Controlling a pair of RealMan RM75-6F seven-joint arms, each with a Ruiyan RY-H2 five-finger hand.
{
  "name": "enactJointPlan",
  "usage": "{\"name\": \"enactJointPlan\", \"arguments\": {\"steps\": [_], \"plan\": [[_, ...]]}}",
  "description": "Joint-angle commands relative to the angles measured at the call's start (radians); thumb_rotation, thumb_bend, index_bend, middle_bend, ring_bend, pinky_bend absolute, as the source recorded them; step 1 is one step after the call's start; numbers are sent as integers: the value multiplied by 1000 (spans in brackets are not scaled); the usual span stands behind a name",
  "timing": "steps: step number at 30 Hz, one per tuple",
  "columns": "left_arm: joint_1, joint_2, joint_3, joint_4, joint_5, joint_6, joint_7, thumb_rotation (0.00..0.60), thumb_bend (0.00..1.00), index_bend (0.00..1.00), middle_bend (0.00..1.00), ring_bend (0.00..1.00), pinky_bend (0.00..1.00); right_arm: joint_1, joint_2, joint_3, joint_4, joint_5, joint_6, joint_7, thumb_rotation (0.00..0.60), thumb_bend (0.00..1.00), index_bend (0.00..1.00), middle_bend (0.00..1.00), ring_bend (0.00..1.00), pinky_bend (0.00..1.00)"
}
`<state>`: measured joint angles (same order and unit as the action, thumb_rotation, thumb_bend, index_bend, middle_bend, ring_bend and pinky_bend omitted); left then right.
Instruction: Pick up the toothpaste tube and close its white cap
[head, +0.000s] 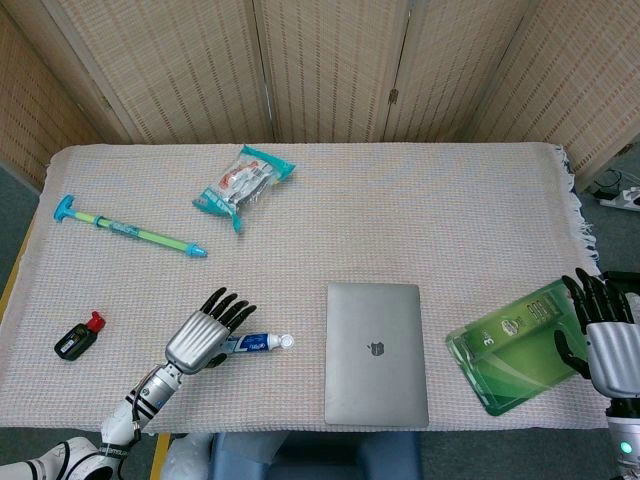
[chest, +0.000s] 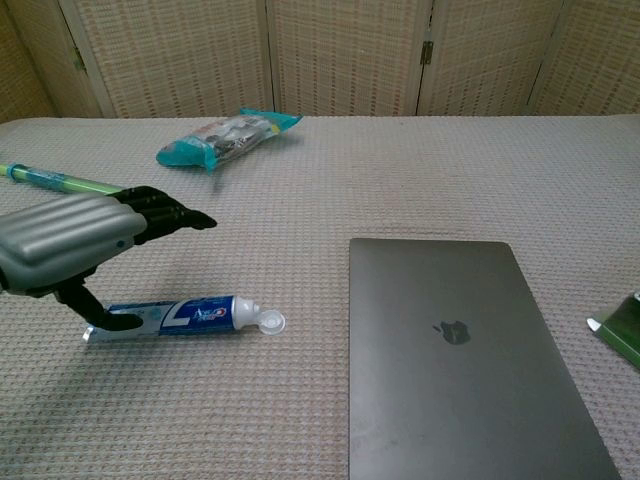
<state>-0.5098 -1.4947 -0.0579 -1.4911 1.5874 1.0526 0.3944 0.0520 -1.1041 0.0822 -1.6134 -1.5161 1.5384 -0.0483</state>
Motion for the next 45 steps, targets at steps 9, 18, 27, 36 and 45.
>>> {"name": "enactJointPlan", "arguments": {"steps": [9, 18, 27, 36, 45], "plan": [[-5, -98, 15, 57, -79, -6, 131, 600, 246, 104, 150, 98, 0, -4, 0, 1, 3, 3, 5, 8, 600, 480, 0, 38, 68, 46], [-16, -130, -5, 112, -145, -17, 142, 600, 246, 108, 151, 99, 0, -3, -6, 0, 8, 9, -2, 13, 600, 481, 0, 38, 70, 46], [-15, -116, -3, 118, -184, -24, 80, 600, 249, 351, 279, 232, 1, -1, -11, -1, 16, 11, -8, 19, 600, 481, 0, 38, 70, 46], [-22, -135, -12, 133, -217, -28, 50, 600, 253, 416, 382, 316, 41, 0, -12, -2, 21, 13, -13, 23, 600, 481, 0, 37, 69, 46], [-27, -152, -11, 158, -221, -16, 23, 600, 381, 532, 508, 434, 128, 1, -16, -2, 29, 18, -19, 30, 600, 481, 0, 37, 69, 46]]}}
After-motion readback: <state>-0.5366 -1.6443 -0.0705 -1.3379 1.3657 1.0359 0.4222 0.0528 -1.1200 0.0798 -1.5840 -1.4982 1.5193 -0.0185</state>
